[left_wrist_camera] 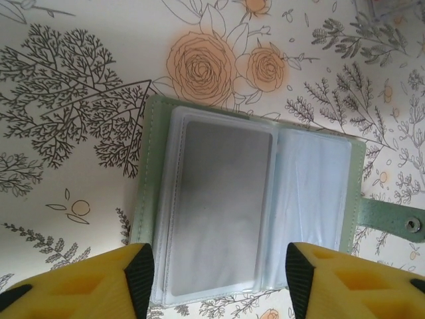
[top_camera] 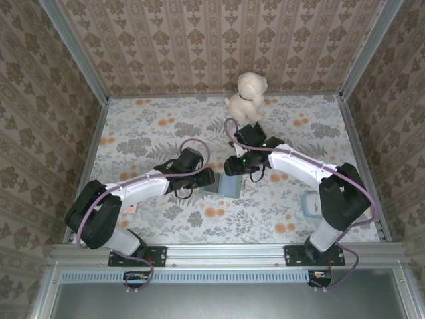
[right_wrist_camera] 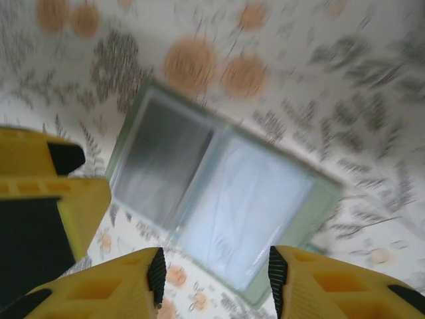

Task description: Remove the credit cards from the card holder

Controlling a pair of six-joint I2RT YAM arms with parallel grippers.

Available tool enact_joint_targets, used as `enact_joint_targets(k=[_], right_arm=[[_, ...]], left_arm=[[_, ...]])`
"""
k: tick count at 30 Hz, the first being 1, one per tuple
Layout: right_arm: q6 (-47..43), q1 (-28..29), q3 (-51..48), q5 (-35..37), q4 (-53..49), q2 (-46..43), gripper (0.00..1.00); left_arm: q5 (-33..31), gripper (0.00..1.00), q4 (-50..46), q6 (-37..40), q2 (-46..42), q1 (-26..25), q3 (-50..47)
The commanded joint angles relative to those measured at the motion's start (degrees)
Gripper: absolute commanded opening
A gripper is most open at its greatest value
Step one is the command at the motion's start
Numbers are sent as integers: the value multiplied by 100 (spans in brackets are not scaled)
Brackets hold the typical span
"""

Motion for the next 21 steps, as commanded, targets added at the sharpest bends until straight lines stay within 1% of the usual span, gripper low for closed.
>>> enact_joint_targets(k=[1,8,14,18,21], right_arm=[[352,68,-250,-409,402,184,47],[348,65,-390,-151,484,505,47],[285,65,-444,-13,688,735,46],[311,65,-575,53,848,772,46],[330,65,-614,71,909,881,46]], left_arm=[[180,56,-77,-111,78,-28,42],[86,55,-317,-68,498,-26,403],[314,57,-260,-104,617,-27,368],[426,52,-319,-77,639,-5,391],[389,49,-407,-68,667,0,428]])
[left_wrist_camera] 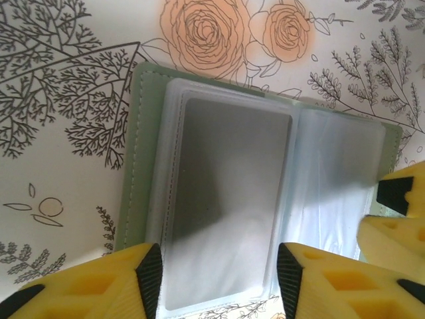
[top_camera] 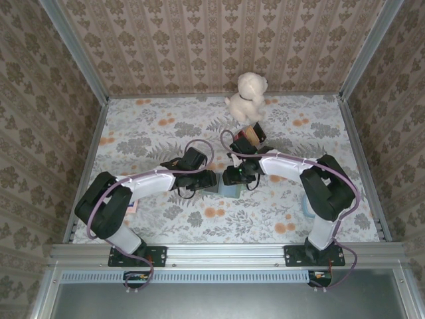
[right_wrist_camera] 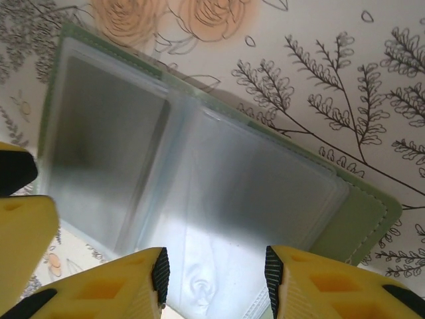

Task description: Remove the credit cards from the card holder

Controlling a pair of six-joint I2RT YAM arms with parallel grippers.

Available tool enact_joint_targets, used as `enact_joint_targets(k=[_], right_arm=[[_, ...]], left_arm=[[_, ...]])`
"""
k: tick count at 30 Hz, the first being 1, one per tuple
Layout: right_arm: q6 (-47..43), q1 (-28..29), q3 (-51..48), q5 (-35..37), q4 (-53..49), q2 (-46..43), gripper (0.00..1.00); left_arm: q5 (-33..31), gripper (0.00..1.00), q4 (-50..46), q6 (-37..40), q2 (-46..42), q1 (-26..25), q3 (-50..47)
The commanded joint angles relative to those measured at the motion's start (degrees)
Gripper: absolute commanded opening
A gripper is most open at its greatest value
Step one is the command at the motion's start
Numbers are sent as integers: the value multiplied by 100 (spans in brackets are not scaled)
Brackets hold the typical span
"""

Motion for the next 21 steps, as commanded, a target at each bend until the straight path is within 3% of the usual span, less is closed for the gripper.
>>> enact_joint_targets(k=[1,5,14,21], right_arm=[[81,6,-102,118,97,196,46],[77,4,-113,170,89,317,46],[61,4,-75,180,36,417,46],[76,4,-3,47,-4,590,46]], left_arm=[[34,48,-256,-61,108,7,157],[-16,46,-240,-137,233,18,148],[-87,53,-266,-229,422,17,116],[194,51,-64,-248,488,7,76]])
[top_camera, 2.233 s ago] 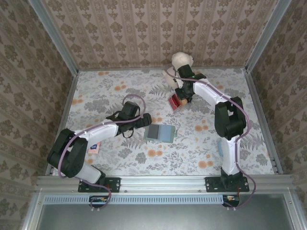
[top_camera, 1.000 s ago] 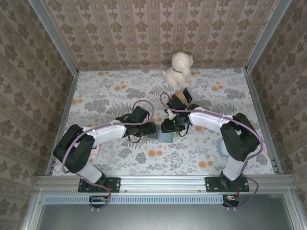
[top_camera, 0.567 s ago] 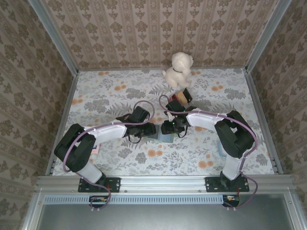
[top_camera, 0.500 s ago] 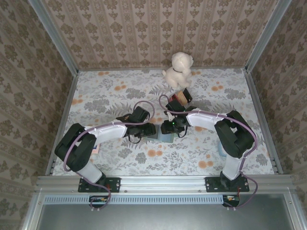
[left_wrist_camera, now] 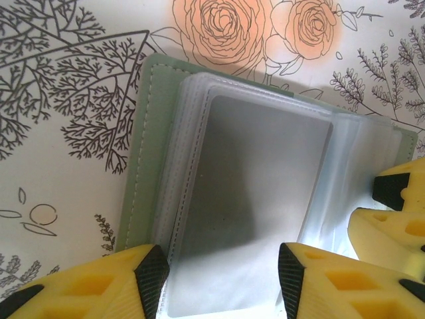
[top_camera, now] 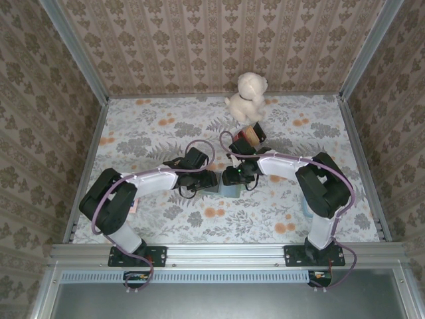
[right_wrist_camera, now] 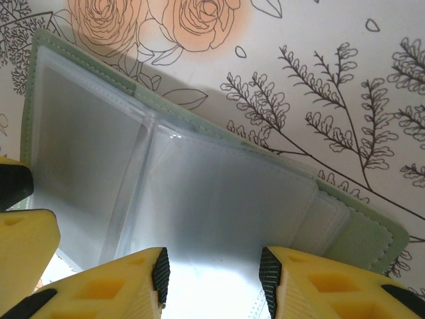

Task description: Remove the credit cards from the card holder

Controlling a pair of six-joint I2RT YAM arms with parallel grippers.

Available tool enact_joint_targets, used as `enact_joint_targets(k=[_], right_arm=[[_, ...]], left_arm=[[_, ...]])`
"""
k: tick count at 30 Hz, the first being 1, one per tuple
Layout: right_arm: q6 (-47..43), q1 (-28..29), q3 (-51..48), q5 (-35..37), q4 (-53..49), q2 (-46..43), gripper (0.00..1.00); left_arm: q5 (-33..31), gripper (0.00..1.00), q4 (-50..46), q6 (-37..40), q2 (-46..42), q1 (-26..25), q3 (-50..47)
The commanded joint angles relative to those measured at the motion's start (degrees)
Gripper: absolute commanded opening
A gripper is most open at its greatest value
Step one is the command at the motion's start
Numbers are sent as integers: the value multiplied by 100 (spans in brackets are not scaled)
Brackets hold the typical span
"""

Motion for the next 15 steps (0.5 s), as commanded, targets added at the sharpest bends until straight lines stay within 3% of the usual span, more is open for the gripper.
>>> enact_joint_targets(k=[1,7,15], right_arm=[[79,4,-16,8,-231,383,46],[74,4,-15,-19,-222,391,45],[70,-5,-34,-22,-221,343,44]], left_arm=[[288,49,24,-74,220,-10,-20],[797,47,614,-152,259,-28,-107],[787,43,569,-161,113,-15,-81]])
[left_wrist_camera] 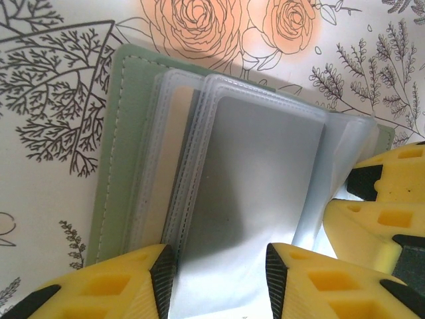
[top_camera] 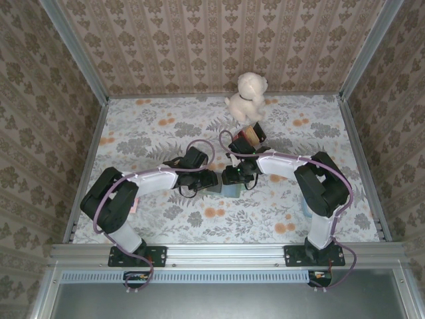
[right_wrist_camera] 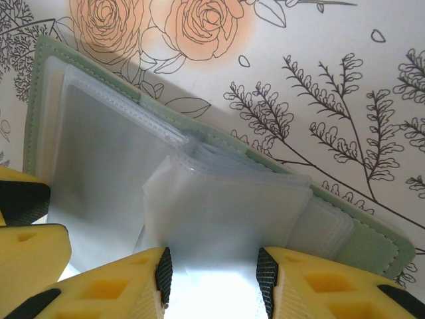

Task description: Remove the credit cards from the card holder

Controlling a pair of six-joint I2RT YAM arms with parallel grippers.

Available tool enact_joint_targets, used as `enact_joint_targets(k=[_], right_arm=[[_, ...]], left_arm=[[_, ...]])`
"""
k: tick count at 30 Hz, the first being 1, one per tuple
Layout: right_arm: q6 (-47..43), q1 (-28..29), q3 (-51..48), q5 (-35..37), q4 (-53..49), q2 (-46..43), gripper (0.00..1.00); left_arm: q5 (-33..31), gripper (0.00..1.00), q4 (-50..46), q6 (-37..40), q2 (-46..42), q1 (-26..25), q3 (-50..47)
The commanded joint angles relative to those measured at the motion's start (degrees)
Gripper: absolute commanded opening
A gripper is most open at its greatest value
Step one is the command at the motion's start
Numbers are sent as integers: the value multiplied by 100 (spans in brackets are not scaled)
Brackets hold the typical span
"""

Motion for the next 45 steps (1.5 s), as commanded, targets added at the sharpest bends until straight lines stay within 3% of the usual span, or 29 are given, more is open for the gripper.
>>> enact_joint_targets(k=[1,6,12,27,45], right_arm=[[75,-13,-101,20,-217,289,44],[87,-37,-113,20,-221,291,44],[105,-57,-122,3,-210,292,44],[108,-78,-109,-11,-230,323,44],[157,-107,-156,-90,-181,276,44]], left_arm=[[388,43,330,-89,-23,-58,-68],[693,43,805,-263,-362,12,-286],[-19,45,-12,-151,-621,96,-255],[131,53,-31,-2,-11,185,-46],[595,40,493,-146,-504,124,-277]])
